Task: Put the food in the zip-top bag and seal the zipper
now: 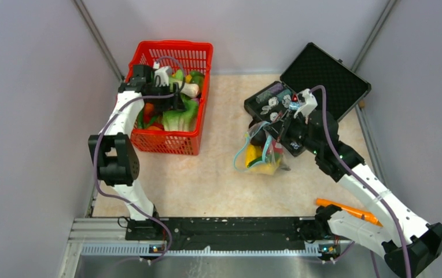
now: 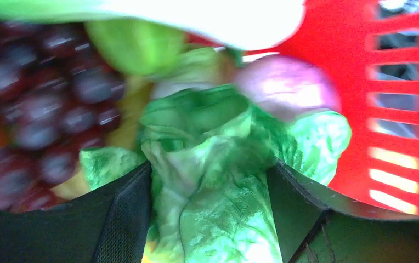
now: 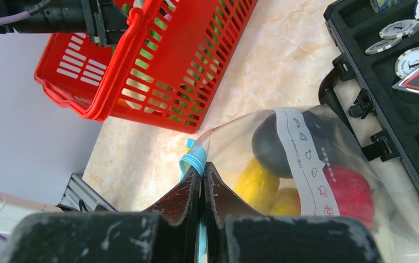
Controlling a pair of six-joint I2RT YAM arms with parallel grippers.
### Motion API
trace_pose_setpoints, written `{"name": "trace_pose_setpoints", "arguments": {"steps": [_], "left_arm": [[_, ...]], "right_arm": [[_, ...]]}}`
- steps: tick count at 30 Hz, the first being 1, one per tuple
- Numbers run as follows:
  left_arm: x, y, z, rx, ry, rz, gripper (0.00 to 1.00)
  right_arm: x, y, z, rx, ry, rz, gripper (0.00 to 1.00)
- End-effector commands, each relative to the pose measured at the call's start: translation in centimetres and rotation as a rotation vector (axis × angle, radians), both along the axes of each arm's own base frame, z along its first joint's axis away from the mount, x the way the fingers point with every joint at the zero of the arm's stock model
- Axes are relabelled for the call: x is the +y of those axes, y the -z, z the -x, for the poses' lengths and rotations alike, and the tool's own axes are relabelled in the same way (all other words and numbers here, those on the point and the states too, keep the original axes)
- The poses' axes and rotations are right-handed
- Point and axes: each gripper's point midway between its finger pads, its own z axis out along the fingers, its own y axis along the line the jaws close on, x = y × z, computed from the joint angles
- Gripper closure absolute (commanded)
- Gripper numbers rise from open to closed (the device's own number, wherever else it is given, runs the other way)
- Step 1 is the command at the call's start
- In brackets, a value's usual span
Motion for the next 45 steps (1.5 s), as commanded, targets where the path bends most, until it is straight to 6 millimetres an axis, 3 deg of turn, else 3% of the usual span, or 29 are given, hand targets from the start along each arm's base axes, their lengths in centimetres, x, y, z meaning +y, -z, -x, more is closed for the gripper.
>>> {"name": "trace_pose_setpoints", "arguments": {"steps": [1, 3, 6, 8, 14, 17, 20, 25, 31, 37, 45], "left_arm": [[-8.5, -4.9, 2.4, -0.109, 0.35, 0.173, 0.25], [-9.4, -5.7, 2.7, -0.132, 0.384, 0.171, 0.23], [-8.3, -6.4, 1.8, -0.148, 0.312, 0.109, 0.22], [-6.7, -7.6, 1.0, -0.193, 0.229, 0.043, 0.13], [-2.9, -11.3, 0.1, -0.344, 0.093, -0.022, 0.1], [-1.7, -11.8, 0.3, -0.377, 0.062, -0.062, 0.08], [1.2, -11.7, -0.1, -0.373, -0.085, -0.158, 0.08], [5.7, -10.1, -0.9, -0.344, -0.311, -0.287, 0.12], [9.9, -4.9, -1.7, -0.233, -0.498, -0.451, 0.23], [11.7, -2.9, -2.5, -0.22, -0.6, -0.509, 0.25], [14.2, 0.9, -1.7, -0.165, -0.695, -0.631, 0.3]], "right_arm": [[0.6, -3.0, -0.8, -0.095, -0.006, -0.054, 1.0], [0.6, -3.0, -0.9, -0.094, -0.007, -0.056, 1.0], [0.8, -3.0, -1.0, -0.093, -0.013, -0.06, 1.0], [0.9, -3.2, -1.0, -0.095, -0.017, -0.06, 1.0], [0.9, -3.2, -1.1, -0.096, -0.012, -0.059, 1.0], [0.9, -3.1, -1.2, -0.092, -0.012, -0.057, 1.0], [1.0, -3.1, -1.1, -0.092, -0.016, -0.058, 1.0], [1.0, -3.3, -1.1, -0.096, -0.019, -0.063, 1.0], [1.0, -3.3, -0.9, -0.098, -0.023, -0.068, 1.0], [0.9, -3.4, -0.8, -0.1, -0.022, -0.07, 1.0], [0.9, -3.2, -0.8, -0.098, -0.019, -0.069, 1.0]]}}
